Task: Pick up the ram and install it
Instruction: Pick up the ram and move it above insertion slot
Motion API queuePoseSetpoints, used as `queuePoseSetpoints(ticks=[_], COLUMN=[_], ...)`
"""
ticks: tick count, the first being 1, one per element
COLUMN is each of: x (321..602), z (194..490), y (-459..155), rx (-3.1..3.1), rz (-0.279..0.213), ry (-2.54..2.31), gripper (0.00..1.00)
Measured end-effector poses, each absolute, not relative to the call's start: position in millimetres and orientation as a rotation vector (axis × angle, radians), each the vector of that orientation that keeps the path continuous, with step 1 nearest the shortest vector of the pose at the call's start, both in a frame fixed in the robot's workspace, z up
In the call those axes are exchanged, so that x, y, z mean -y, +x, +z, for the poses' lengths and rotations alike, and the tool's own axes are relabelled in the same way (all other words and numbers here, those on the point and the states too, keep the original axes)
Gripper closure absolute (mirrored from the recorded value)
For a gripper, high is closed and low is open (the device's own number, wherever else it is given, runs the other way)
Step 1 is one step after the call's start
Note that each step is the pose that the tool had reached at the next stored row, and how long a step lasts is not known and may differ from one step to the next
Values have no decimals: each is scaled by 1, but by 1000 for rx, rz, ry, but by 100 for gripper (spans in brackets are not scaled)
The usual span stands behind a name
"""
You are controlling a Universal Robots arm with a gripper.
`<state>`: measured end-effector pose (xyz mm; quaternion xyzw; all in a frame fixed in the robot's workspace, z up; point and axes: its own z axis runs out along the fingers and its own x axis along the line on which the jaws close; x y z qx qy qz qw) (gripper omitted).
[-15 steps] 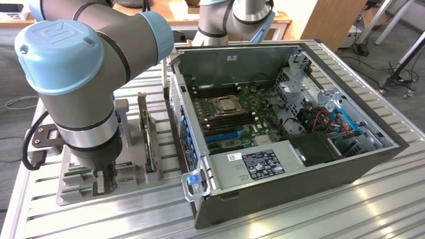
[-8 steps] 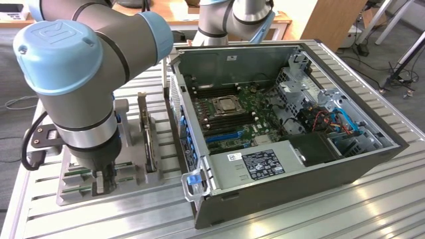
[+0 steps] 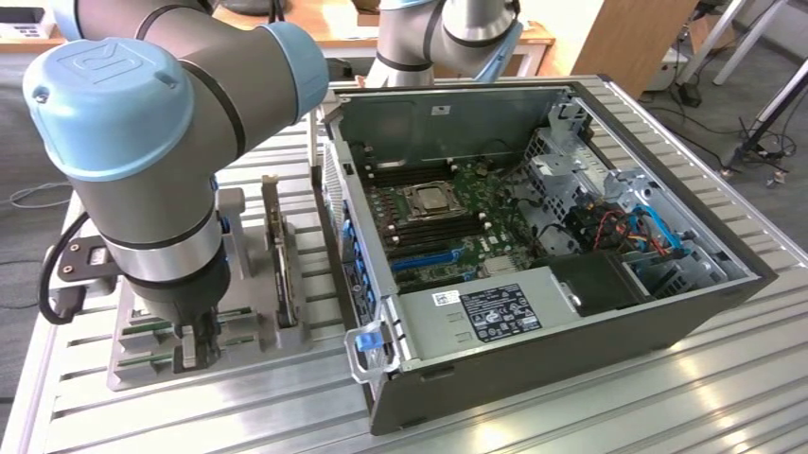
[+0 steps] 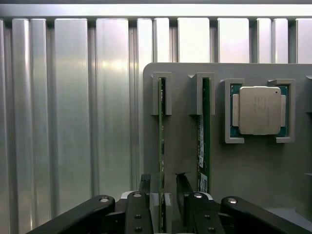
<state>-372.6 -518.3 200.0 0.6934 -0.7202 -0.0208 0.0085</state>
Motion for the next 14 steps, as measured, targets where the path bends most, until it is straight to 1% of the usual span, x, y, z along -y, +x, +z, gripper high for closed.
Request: queuePoseSetpoints(ticks=[8, 10, 11, 14], x=[518, 518, 518, 518], z=[200, 200, 200, 200], y=[-373, -373, -373, -373], rx=[2251, 2251, 2251, 2251], rz=[-65, -65, -65, -65], ry=[2167, 2166, 2167, 2167], gripper=[64, 66, 73, 73])
